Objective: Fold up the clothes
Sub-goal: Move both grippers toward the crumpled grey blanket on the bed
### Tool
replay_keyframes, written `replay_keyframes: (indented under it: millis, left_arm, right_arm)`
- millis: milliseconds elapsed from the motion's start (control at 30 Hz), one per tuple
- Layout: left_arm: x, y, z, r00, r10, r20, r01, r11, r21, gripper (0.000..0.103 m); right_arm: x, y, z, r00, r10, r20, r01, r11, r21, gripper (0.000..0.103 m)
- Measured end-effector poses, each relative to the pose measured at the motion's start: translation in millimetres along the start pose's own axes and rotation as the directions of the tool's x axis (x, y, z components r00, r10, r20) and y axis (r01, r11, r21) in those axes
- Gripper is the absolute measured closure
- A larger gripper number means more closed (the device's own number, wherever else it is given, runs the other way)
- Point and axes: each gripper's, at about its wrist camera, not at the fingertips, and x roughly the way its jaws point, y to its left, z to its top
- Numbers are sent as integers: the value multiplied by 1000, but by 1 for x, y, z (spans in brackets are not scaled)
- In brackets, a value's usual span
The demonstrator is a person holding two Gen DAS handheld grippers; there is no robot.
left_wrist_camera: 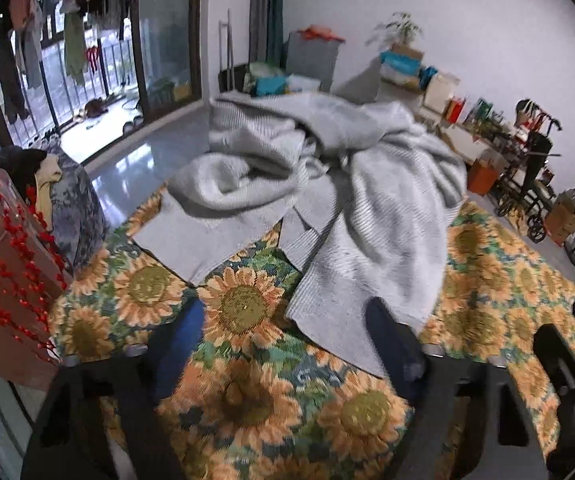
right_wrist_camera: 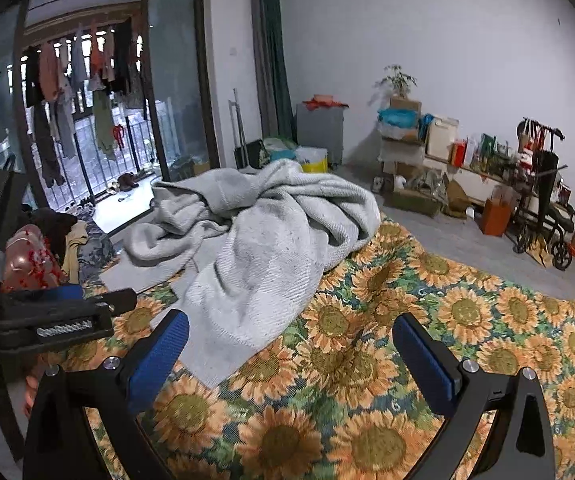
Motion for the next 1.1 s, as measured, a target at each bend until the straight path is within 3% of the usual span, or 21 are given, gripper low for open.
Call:
replay_keyframes:
  millis: [267,300,333,433,600,767,833,900,967,1033,1100]
  left_arm:
    - [68,-15,-9,991,41,-130,-37,999,32,30]
    - [69,-14,-10,992,2,-130,-1,1000,10,42]
    - [70,-13,-11,991,-36,-128,34,999,-12,60]
    - [67,-7,-12,981,-128,-149,115,989,-90,86]
    - [57,3,-16,973,-178,-150,150,972,-183,90]
    - [46,12,-24,962,-230,-147,192,953,-234,92]
    - [42,17,-29,959,-241,-146,201,948,-249,100]
    - [35,21,-35,955,-269,-125,229,936,-267,100]
    - [32,25,-43,952,-284,-113,244,929,-278,100]
    - [28,26,-46,952,-283,-119,241,929,-279,100]
    - [23,28,-47,953,-276,-123,234,932,-277,100]
  right_arm:
    - [40,-8,-6,997,-14,-73,14,1000,2,0]
    - [43,-9,-6,997,-15,-78,15,1000,2,0]
    - [45,-10,-6,996,-17,-83,18,1000,1,0]
    - [55,-14,-4,995,-25,-101,25,1000,3,0]
    - [84,-12,4,984,22,-177,-21,1000,12,0]
    - [137,-3,5,938,83,-336,-63,996,69,0]
    - [148,3,4,927,97,-361,-73,994,79,1]
    - [152,10,2,924,115,-364,-91,992,82,3]
    - [152,13,1,923,152,-353,-121,987,107,14]
    - [151,14,-1,921,166,-352,-122,982,143,44]
    - [149,12,-1,924,151,-351,-103,983,153,58]
